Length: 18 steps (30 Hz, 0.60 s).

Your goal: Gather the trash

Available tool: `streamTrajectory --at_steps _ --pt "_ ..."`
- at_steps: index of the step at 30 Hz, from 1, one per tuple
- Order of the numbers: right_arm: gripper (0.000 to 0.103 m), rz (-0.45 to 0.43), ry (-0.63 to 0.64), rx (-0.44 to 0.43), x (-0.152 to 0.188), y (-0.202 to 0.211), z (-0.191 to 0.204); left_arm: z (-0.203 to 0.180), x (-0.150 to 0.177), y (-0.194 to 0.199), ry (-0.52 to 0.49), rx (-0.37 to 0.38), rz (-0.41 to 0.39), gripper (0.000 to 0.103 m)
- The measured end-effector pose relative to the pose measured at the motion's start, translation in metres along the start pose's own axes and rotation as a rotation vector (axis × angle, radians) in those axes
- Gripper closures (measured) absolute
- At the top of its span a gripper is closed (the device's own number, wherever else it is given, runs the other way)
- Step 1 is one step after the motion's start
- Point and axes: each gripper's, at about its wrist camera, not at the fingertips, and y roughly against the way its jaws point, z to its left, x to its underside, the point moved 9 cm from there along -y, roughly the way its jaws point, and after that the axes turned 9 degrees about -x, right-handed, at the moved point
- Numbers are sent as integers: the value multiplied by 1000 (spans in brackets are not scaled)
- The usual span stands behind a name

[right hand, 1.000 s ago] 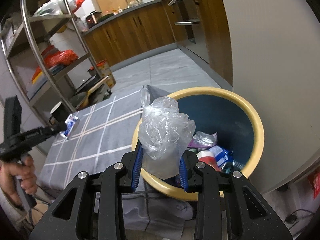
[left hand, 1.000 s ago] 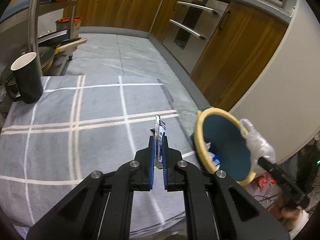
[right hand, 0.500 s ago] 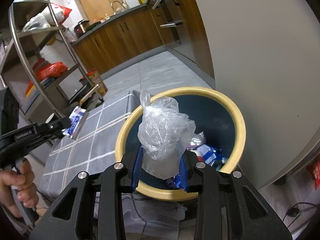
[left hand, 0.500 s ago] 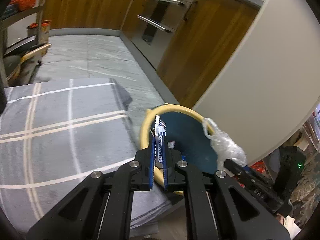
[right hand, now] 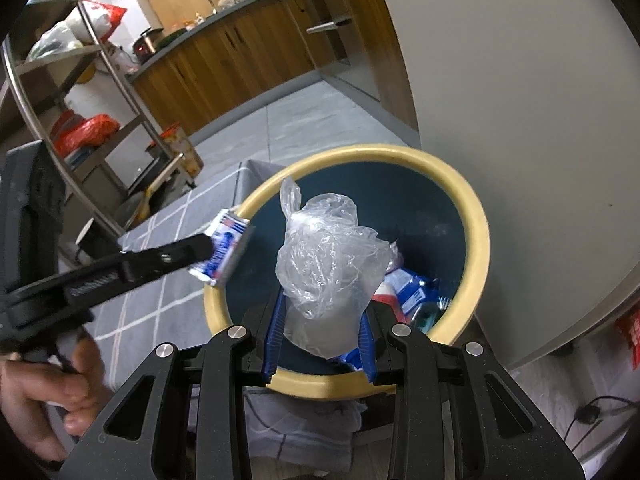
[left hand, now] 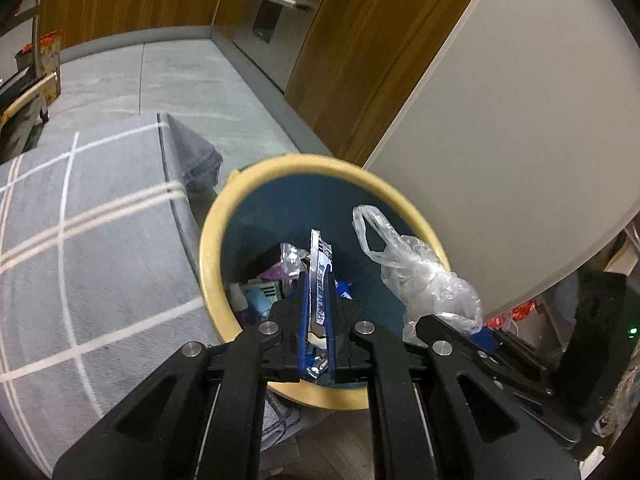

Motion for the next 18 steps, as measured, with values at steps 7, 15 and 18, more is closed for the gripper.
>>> streamTrajectory --at_steps 7,15,18 --pt "58 33 -7 -7 4 -10 -3 8 8 -14 22 4 37 97" --pt "48 11 -3 1 2 -4 -1 22 6 5 54 23 -1 68" --pt "43 -16 -1 10 -1 4 0 20 2 18 42 25 -33 49"
